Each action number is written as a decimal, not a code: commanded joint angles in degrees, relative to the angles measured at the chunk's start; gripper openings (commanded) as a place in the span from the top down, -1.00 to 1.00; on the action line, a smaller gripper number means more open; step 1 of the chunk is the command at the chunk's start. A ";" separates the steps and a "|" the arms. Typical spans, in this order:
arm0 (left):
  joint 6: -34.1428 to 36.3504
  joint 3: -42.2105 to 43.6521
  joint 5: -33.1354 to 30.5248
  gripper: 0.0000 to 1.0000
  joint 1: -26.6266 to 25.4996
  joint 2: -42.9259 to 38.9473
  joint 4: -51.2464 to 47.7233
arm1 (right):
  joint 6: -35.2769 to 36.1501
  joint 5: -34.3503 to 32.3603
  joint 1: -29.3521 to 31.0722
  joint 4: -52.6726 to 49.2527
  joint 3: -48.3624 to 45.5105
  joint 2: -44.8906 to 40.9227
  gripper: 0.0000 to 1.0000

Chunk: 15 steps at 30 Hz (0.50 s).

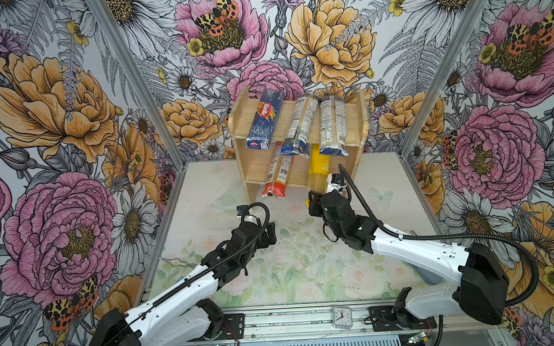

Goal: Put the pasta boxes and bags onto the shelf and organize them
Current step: 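Hold the PASTATIME bag upright inside the lower tier with the right gripper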

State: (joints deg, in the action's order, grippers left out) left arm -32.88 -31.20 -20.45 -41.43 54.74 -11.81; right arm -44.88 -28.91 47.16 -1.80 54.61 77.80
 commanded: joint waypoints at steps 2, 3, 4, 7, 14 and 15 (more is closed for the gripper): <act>0.72 0.80 0.85 -0.98 0.48 -1.04 0.01 | 2.42 -3.58 -0.22 9.18 3.80 -2.93 0.32; 0.74 0.80 0.89 -0.98 0.47 -1.04 0.00 | 2.48 -3.68 -0.22 9.23 3.84 -2.92 0.31; 0.80 0.82 0.90 -0.98 0.47 -1.04 -0.02 | 2.86 -3.68 -0.22 9.40 3.99 -2.78 0.31; 0.88 0.79 0.94 -0.98 0.47 -1.04 0.04 | 4.36 -3.44 -0.22 9.80 4.75 -2.44 0.31; 0.82 0.82 0.85 -0.98 0.47 -1.04 0.04 | 7.04 -3.09 -0.22 10.60 6.29 -1.76 0.32; 0.84 0.85 0.84 -0.97 0.47 -1.04 0.04 | 7.09 -3.25 -0.22 10.66 6.38 -1.71 0.32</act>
State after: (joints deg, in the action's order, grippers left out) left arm -32.86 -31.18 -20.45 -41.43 54.74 -11.81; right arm -40.58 -28.93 47.16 -0.75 56.49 77.80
